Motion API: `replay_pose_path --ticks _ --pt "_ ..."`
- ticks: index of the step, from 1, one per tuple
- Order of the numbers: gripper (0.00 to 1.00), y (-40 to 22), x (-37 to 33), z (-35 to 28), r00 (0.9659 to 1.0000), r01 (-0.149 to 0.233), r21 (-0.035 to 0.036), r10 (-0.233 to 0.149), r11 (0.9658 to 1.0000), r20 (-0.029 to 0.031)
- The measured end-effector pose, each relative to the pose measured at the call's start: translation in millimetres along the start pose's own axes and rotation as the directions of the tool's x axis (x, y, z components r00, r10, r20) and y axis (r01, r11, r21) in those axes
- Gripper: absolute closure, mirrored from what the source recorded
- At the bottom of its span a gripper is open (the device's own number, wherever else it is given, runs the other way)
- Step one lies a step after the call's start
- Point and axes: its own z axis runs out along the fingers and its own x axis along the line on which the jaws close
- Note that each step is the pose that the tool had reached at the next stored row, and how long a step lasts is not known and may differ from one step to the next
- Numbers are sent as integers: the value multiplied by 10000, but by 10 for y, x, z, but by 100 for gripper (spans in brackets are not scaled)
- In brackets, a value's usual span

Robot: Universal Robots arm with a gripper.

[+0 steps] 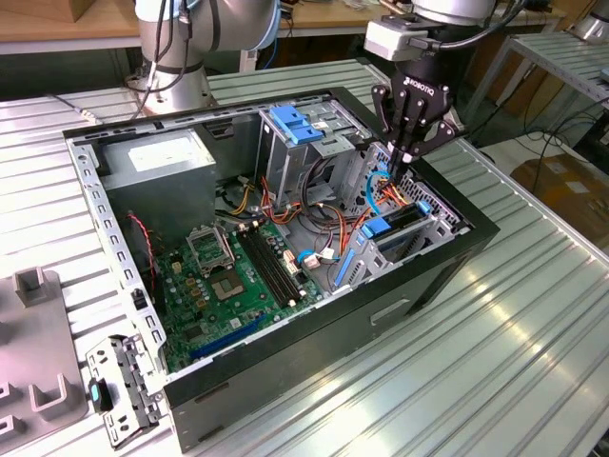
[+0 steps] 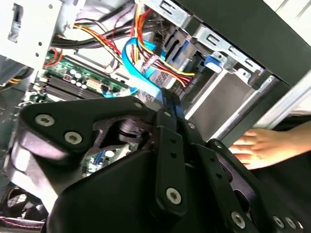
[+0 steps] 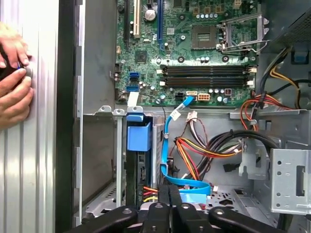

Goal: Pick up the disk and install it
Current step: 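Insert the second disk wire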

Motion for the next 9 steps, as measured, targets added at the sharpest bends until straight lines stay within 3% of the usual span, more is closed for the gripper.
replay_pose_path --ticks 1,2,4,5,8,9 --pt "89 -1 -6 6 9999 -1 -2 1 10000 -115" --pt "82 -2 -10 10 9998 -2 -3 2 10000 -209" --pt "82 -11 -29 35 9988 -5 -7 5 10000 -497" --pt "82 -21 -34 52 9984 -5 -7 5 10000 -566" --pt "84 -25 -38 71 9982 -7 -8 6 10000 -595" --pt "89 -25 -38 72 9982 -6 -8 6 10000 -596"
